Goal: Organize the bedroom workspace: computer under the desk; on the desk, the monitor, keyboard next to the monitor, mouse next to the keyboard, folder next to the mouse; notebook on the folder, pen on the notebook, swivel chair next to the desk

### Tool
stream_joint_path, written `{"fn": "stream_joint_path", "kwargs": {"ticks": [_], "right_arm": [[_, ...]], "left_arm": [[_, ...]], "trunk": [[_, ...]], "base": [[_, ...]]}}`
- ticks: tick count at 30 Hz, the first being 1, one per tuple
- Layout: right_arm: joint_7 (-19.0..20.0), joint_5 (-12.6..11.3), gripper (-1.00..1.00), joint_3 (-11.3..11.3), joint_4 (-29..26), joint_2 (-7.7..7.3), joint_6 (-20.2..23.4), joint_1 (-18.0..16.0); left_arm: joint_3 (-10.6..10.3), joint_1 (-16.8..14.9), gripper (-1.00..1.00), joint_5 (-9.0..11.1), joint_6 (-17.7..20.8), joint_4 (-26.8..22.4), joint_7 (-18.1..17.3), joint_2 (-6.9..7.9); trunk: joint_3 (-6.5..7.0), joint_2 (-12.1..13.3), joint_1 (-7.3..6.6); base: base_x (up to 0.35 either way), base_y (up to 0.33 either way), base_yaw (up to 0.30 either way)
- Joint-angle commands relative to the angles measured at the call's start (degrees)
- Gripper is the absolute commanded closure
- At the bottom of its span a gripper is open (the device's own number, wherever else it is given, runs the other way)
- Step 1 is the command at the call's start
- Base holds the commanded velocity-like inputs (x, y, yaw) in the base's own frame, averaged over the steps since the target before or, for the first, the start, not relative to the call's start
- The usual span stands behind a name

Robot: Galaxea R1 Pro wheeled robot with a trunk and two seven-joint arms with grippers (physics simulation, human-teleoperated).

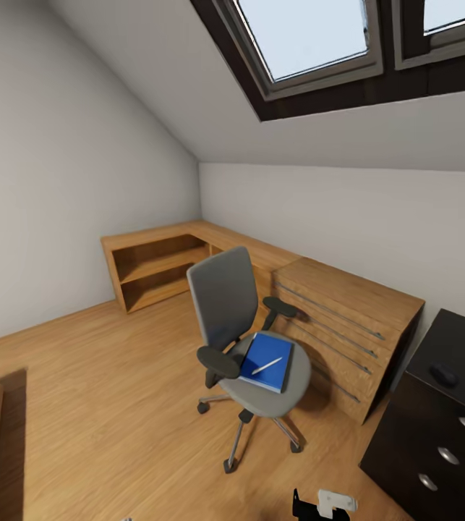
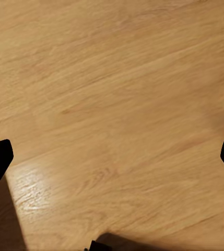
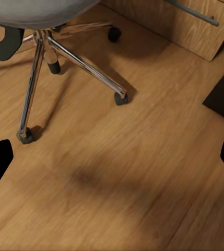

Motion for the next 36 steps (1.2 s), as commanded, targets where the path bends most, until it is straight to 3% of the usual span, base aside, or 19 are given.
{"fn": "stream_joint_path", "kwargs": {"ticks": [1,23,36], "right_arm": [[-0.3,-0.3,-1.0,0.5,0.0,0.0,-0.1,0.0],[-0.3,-0.3,-1.0,0.5,0.1,0.06,-0.1,0.0],[-0.3,-0.3,-1.0,0.6,0.1,0.07,-0.1,0.0]], "left_arm": [[0.1,0.0,-1.0,0.6,-0.2,0.0,0.0,-0.02],[0.2,0.0,-1.0,0.7,-0.3,0.1,0.0,-0.02],[0.2,0.0,-1.0,0.7,-0.3,0.1,-0.1,-0.02]], "trunk": [[0.12,0.4,-0.23],[4.05,9.2,-5.06],[6.14,14.4,-7.91]], "base": [[0.0,0.0,-0.184],[-0.007,0.0,-0.255],[-0.28,0.044,-0.269]]}}
